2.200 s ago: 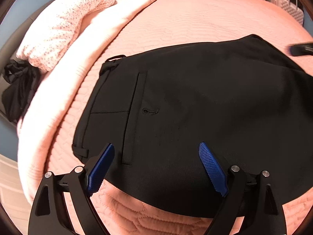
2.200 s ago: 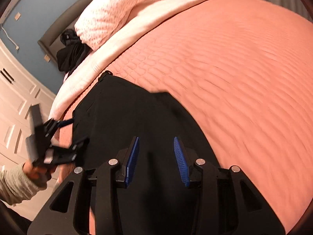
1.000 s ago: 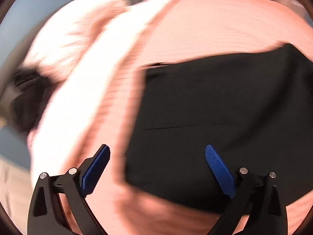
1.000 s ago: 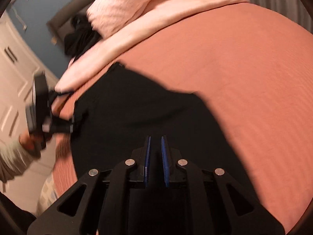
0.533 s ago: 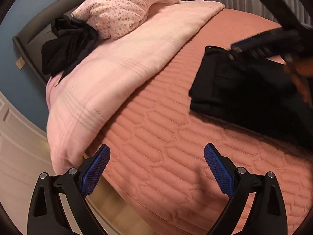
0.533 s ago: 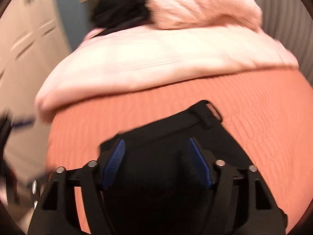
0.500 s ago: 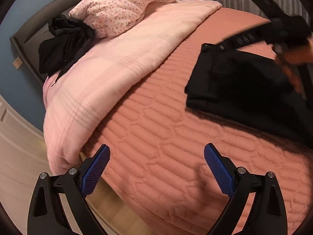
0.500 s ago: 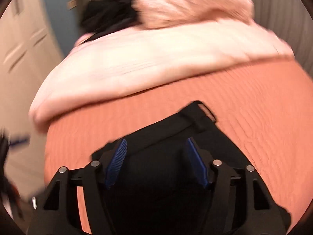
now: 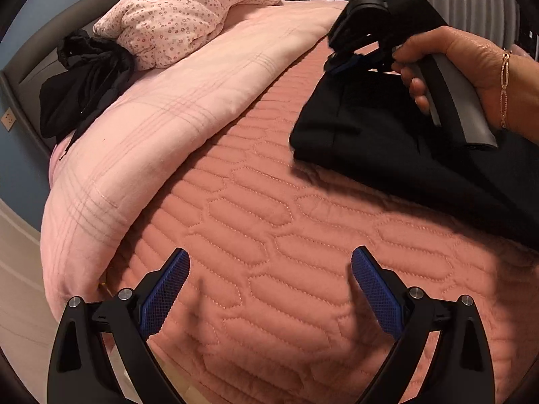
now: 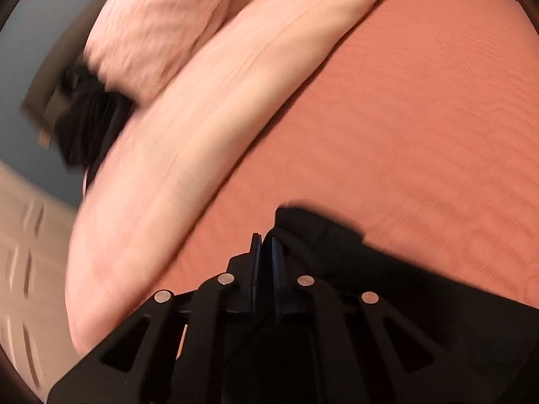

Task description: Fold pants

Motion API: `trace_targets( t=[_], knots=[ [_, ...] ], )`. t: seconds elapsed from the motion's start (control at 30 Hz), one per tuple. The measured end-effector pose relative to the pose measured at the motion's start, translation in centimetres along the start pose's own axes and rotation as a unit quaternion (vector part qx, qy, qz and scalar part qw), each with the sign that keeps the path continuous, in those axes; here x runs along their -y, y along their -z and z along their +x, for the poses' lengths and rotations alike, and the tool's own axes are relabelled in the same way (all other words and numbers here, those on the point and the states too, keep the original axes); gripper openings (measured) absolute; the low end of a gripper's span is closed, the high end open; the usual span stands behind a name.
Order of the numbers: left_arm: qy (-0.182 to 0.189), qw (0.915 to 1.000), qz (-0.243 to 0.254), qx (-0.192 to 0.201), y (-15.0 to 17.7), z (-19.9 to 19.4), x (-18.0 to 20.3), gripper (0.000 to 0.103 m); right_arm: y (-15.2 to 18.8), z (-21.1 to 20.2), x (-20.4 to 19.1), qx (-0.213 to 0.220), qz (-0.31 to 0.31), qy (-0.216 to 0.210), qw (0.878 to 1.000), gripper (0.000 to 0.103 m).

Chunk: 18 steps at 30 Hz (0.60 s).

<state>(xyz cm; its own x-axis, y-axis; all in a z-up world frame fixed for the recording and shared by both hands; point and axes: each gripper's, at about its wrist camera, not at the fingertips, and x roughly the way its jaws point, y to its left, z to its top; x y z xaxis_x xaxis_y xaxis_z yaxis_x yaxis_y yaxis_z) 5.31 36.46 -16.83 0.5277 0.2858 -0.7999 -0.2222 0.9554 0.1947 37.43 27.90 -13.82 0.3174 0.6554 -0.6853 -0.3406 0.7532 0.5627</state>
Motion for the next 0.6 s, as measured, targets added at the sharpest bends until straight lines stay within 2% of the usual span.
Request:
trace_targets(
  t=[0.03,0.07,0.13,0.2,0.27,0.3,0.33,0.37,0.43,0.47,0.5,0.53,0.57,0.6],
  knots=[
    [0.006,0.9999,-0.008,-0.001,-0.4,0.3,-0.3,0.096,-0.8,-0.5,0.6,0.020,0.022,-0.007,1.000,0.005],
    [0.016,0.9997,-0.015,0.004,-0.8,0.4,-0.6,0.096,-1.4,0.1,0.6,0.003,0.020,-0.011,1.000,0.008],
    [0.027,0.9993,-0.024,0.013,-1.8,0.5,-1.0,0.096,-0.8,2.4,-0.5,-0.076,-0.036,0.017,0.996,0.012],
    [0.034,0.9983,-0.037,0.029,-3.2,-0.2,-1.3,0.096,0.6,1.7,-1.8,-0.074,-0.076,0.013,0.994,0.017],
    [0.039,0.9958,-0.054,0.062,-4.6,-1.8,-1.8,0.096,1.9,1.2,-2.2,-0.066,-0.082,-0.020,0.994,0.022],
    [0.044,0.9946,-0.061,0.072,-5.3,-2.2,-1.9,0.096,2.4,1.6,-2.2,-0.067,-0.090,-0.018,0.993,0.027],
    [0.051,0.9939,-0.066,0.072,-6.3,-2.1,-1.9,0.096,2.6,1.7,-2.2,-0.071,-0.091,-0.012,0.993,0.027],
    [0.062,0.9938,-0.063,0.068,-7.2,-1.6,-1.7,0.096,2.7,1.7,-2.2,-0.066,-0.077,-0.011,0.995,0.028],
    [0.070,0.9949,-0.049,0.053,-8.7,0.7,-0.8,0.096,2.4,1.0,-2.2,-0.065,-0.033,-0.040,0.997,0.040],
    [0.037,0.9987,-0.030,0.016,-9.2,3.4,0.2,0.098,2.5,0.0,-2.4,-0.068,-0.015,-0.066,0.995,0.053],
    [0.027,0.9995,-0.013,-0.014,-9.2,5.4,0.7,0.098,3.1,-1.4,-2.7,-0.069,-0.025,-0.064,0.995,0.063],
    [0.029,0.9991,-0.008,-0.029,-9.0,6.7,0.9,0.098,3.4,-2.5,-3.0,-0.077,-0.039,-0.061,0.994,0.064],
    [0.041,0.9987,-0.022,-0.019,-8.8,7.0,0.5,0.098,4.8,-4.3,-3.3,-0.085,-0.064,-0.063,0.992,0.063],
    [0.046,0.9986,-0.022,-0.017,-8.6,6.9,0.4,0.098,5.6,-6.6,-2.3,-0.068,-0.064,-0.060,0.994,0.061]
  ],
)
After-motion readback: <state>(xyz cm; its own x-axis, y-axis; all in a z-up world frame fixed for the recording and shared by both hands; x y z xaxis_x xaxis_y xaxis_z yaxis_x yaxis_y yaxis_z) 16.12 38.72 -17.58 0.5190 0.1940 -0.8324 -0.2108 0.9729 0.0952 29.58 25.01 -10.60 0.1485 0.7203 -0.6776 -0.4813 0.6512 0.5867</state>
